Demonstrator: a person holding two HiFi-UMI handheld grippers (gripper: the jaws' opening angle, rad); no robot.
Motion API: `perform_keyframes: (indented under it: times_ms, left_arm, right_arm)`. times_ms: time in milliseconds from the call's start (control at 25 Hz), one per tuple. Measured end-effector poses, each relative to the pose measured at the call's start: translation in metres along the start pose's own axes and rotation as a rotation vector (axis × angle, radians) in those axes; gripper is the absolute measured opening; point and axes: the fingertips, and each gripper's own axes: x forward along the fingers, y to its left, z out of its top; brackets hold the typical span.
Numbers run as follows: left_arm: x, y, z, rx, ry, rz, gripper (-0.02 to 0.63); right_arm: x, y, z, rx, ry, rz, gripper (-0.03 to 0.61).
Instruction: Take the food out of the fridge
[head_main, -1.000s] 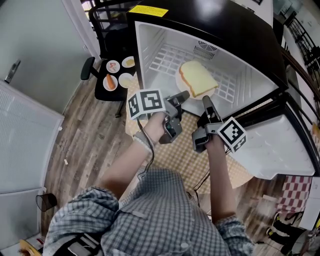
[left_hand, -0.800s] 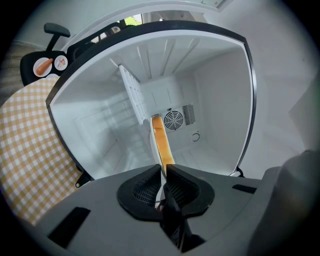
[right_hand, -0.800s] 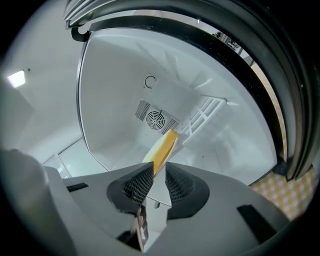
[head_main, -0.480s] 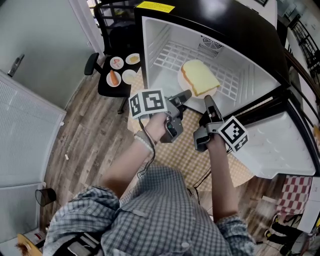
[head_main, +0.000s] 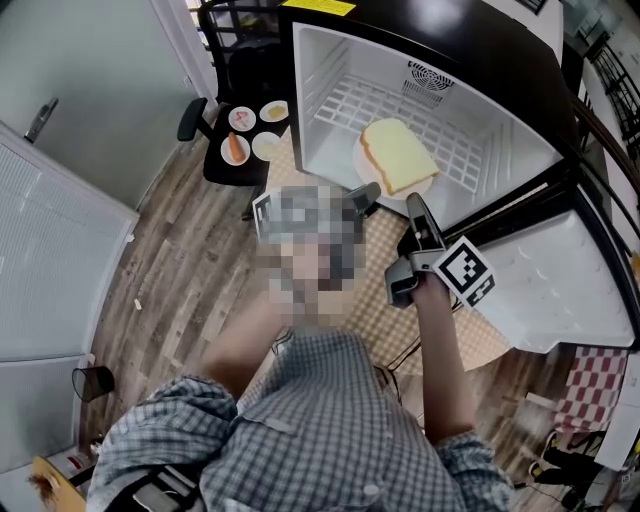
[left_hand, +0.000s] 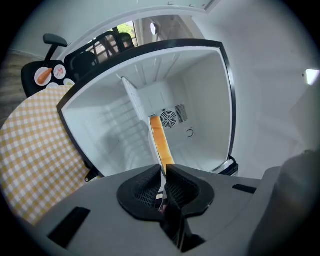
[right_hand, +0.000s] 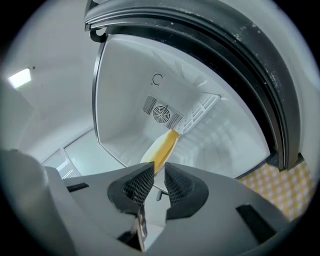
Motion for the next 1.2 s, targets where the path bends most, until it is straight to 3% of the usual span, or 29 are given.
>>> perform_keyframes:
  times_ms: [560,1200]
  left_arm:
    - [-0.048,-0.003,-0.027,0.019,-0.048,-0.016,0.038]
    - [-0.081,0.054,-0.049,0.012,-0.024,0.063,0.037]
  right_arm:
    - [-0.027,0.021,-0.035,-0.078,0.073,0.045,0.06]
    - [-0.019,-0.006,-0.099,-0.11,0.198,0.0,0.06]
